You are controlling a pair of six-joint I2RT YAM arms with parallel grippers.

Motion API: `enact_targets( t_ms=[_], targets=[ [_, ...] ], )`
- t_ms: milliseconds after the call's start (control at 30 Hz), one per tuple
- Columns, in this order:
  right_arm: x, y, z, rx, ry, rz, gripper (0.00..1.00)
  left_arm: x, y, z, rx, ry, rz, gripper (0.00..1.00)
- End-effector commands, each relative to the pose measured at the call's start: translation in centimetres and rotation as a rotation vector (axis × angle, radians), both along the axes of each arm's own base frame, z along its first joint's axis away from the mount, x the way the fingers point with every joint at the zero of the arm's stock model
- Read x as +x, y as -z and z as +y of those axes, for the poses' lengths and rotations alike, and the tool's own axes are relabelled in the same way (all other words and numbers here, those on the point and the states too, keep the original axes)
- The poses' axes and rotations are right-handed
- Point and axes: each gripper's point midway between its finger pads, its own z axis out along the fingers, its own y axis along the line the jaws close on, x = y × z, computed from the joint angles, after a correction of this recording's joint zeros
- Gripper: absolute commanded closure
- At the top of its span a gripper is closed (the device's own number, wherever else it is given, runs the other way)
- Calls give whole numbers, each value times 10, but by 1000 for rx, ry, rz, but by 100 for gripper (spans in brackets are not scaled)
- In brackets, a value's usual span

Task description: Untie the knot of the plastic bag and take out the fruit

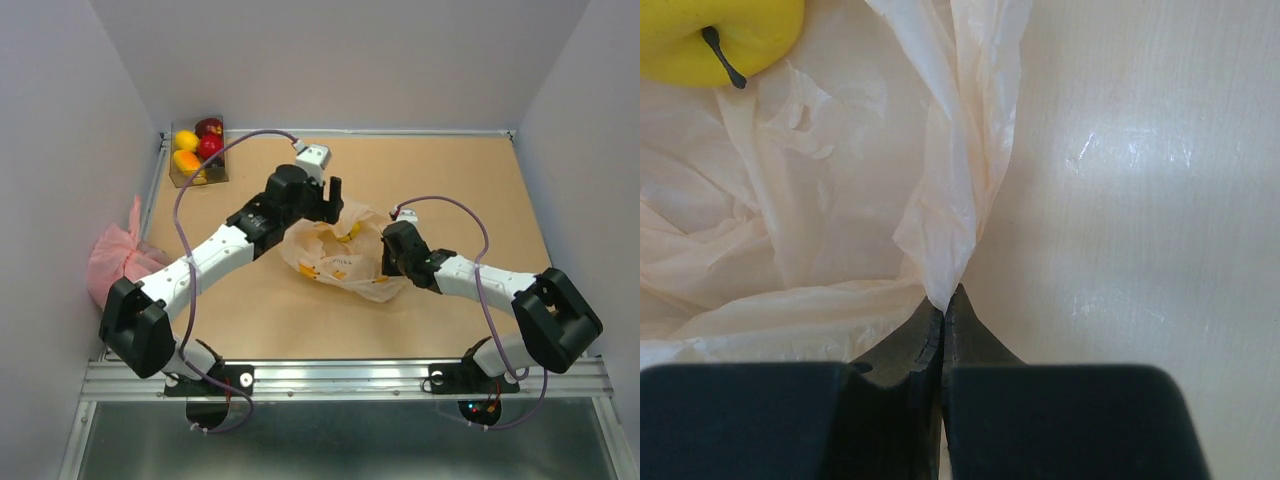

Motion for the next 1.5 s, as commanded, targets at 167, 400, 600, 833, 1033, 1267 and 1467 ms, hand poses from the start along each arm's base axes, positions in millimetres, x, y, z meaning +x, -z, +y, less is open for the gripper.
enact_targets(
  t_ms=[167, 400, 600, 833, 1033, 1267, 1467],
  targets=[
    [18, -37, 18, 64, -7, -88, 99, -75, 39, -66, 35, 247, 98, 19],
    [13, -35, 19, 81, -14, -71, 100, -75, 93, -68, 67, 148, 245, 21],
    [11, -31, 18, 85, -8, -60, 100, -51, 122, -68, 123, 4, 288, 21],
    [9, -30, 20, 89, -18, -54, 100, -7, 124, -65, 74, -240, 247, 21],
    [4, -28, 20, 93, -36, -43, 100, 24, 111, -71, -43, -327, 226, 20],
    [-2, -22, 18, 88, -46, -28, 99, 59, 72, -89, -244, -295, 161, 26],
    [-4, -22, 27, 112, -89, -9, 100, 68, 61, -127, -353, -177, 189, 36]
  ],
)
